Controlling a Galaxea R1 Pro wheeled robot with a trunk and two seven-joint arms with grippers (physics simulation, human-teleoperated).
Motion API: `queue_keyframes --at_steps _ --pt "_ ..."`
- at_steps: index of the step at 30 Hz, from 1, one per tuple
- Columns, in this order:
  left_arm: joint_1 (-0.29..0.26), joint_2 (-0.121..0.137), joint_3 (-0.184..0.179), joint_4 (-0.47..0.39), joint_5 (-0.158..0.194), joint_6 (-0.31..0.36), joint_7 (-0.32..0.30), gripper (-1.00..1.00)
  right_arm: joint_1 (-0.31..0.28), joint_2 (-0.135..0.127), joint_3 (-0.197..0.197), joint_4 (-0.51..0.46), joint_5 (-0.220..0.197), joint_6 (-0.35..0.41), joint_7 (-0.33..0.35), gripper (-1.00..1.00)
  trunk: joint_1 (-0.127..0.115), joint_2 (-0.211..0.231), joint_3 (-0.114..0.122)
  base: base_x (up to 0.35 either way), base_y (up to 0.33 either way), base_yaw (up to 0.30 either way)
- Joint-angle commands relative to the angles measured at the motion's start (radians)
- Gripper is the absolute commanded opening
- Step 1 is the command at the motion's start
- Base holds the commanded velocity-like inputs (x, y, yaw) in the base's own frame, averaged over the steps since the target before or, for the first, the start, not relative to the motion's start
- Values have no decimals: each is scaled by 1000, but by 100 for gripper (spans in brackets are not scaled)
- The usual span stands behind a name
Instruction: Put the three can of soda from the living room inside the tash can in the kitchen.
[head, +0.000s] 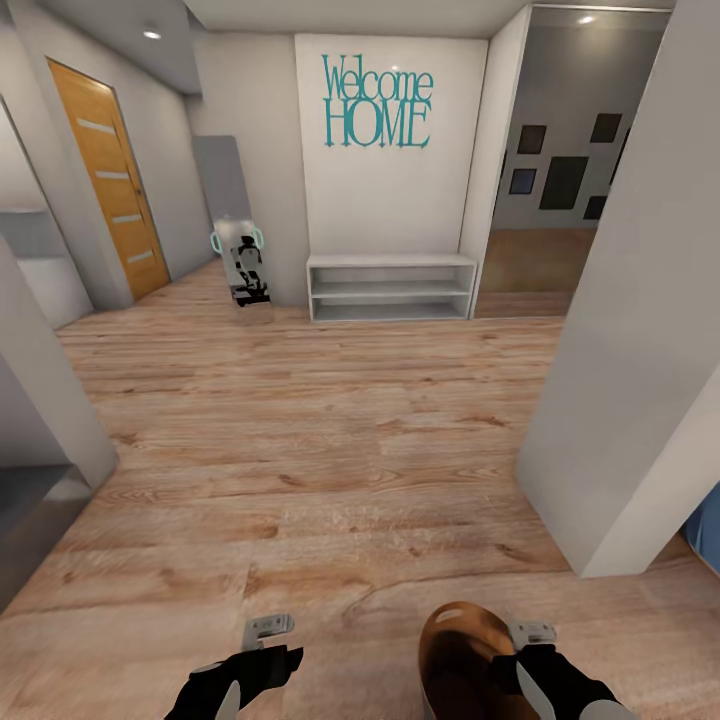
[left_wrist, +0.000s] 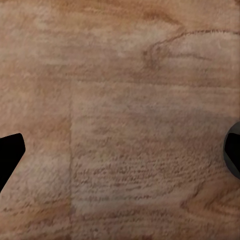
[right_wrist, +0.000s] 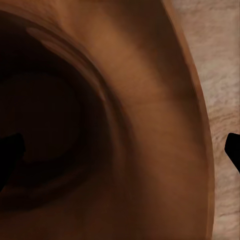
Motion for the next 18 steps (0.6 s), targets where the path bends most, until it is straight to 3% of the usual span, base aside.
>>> queue_keyframes --at_steps 1,10,11,18 --pt "0 0 0 0 0 0 0 100 0 0 0 0 0 0 0 100 0 0 0 0 0 0" --pt "0 0 0 0 0 0 0 100 0 -5 0 1 0 0 0 100 0 0 0 0 0 0" --pt "0 0 0 0 0 0 0 100 0 -5 0 1 0 0 0 -100 0 0 0 0 0 0" --pt "0 0 0 0 0 0 0 100 0 -5 0 0 0 -1 0 -100 0 0 0 0 0 0"
